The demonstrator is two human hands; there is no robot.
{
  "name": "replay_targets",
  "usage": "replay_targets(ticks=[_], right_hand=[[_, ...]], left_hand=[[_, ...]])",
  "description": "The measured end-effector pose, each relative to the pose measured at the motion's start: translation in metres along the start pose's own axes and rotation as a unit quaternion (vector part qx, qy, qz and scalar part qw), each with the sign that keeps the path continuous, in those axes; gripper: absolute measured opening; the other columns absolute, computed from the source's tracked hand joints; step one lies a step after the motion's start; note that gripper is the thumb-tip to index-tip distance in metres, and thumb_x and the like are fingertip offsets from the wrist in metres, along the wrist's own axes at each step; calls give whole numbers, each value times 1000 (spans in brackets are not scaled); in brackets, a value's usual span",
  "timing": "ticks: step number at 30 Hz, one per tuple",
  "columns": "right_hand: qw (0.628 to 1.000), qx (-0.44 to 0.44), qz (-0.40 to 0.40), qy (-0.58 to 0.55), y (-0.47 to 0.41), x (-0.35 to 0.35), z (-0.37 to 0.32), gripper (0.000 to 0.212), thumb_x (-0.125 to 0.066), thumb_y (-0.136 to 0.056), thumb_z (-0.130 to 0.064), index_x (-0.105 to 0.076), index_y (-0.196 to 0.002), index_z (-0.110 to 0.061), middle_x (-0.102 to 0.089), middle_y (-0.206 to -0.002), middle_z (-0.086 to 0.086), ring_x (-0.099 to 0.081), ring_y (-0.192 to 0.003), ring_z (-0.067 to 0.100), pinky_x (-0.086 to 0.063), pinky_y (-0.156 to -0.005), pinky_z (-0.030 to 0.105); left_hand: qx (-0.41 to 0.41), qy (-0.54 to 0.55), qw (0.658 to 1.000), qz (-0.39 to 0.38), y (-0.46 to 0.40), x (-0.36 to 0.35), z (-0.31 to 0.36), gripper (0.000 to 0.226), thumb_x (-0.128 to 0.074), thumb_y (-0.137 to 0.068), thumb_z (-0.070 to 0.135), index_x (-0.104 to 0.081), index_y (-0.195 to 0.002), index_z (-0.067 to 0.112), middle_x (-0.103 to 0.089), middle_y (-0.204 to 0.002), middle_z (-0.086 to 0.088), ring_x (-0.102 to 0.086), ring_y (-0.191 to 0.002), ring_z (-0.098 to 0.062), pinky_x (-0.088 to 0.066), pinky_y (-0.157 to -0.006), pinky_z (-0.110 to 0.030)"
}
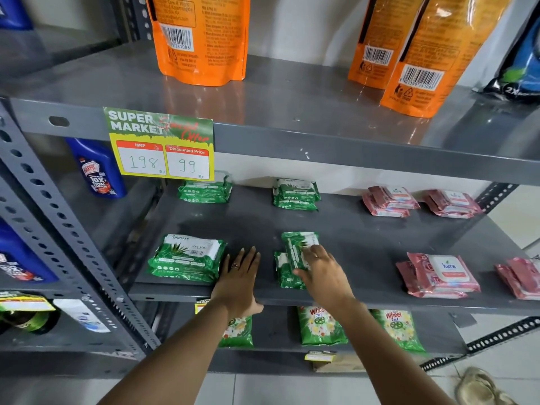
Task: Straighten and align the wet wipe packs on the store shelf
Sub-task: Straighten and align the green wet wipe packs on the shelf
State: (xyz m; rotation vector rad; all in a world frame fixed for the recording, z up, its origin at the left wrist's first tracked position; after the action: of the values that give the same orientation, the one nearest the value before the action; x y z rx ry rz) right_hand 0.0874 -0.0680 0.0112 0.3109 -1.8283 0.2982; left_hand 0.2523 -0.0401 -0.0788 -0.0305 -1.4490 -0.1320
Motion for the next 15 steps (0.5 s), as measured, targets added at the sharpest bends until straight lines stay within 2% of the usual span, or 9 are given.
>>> replay_targets(ticks=[2,4,5,8,11,13,15], right_hand=[[996,43,-67,-40,-1,-1,7,53,-56,-93,-27,-39,-142,-14,-33,-153,4,-36,-137,29,-32,-113,41],[990,73,-115,-42,1,0,11,56,-54,-95,-22,-32,-146,-17,-25,-158,0,-22,-146,21,-13,-118,39],[989,80,-120,-45,1,2,11,55,-53,-95,-22,-33,-146,-18,-24,-158,-1,-21,-146,20,-11,-119,39],[995,65,-60,-50,-6,15,2,51,-51,-94,-39,-44,-139,-16,-36,-152,5,-39,-136,27,-31,-113,43],[1000,8,-9,-1,-15,22,-3,66,-52,-88,-55,-46,-136,-12,-44,-142,7,-40,-131,28,-40,-106,43],[1000,-1,-22,9,-17,12,-2,65,-59,-86,-50,-44,-136,-12,-47,-139,7,-43,-128,29,-42,-104,44],[999,22,-39,-20,-15,4,3,62,-65,-86,-36,-41,-139,-13,-48,-139,6,-46,-127,29,-40,-106,44]], left_hand=[[0,-2,1000,-3,0,-1,-1,117,-62,-75,63,13,-150,14,15,-160,-2,15,-145,-24,6,-117,-51],[0,-3,1000,0,0,-1,-1,117,-62,-74,64,12,-150,14,14,-160,-3,14,-145,-24,6,-117,-51],[-1,-5,1000,3,-1,-1,-1,118,-62,-72,64,11,-150,14,13,-161,-4,13,-145,-24,5,-117,-51],[-1,-7,1000,5,-1,0,-1,121,-65,-68,64,7,-151,13,10,-161,-5,10,-146,-25,2,-117,-52],[-2,-2,1000,7,-1,1,0,122,-67,-67,63,5,-151,13,10,-161,-5,10,-146,-25,4,-117,-51],[-2,0,1000,4,0,1,-1,122,-67,-67,63,6,-151,13,11,-161,-4,10,-146,-25,4,-117,-51],[-4,-3,1000,-1,0,0,-1,120,-65,-71,64,9,-151,13,12,-161,-4,11,-146,-25,5,-117,-51]])
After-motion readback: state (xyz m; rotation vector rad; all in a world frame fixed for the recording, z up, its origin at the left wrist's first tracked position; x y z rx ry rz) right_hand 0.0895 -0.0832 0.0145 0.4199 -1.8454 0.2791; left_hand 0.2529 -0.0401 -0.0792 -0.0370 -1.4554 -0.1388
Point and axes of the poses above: each hand's wrist, its own y-axis away from the middle knuckle, its own x-axis out of the back of the hand, z = x × y, the point moved 9 cm from there along -y, towards the middle knuckle
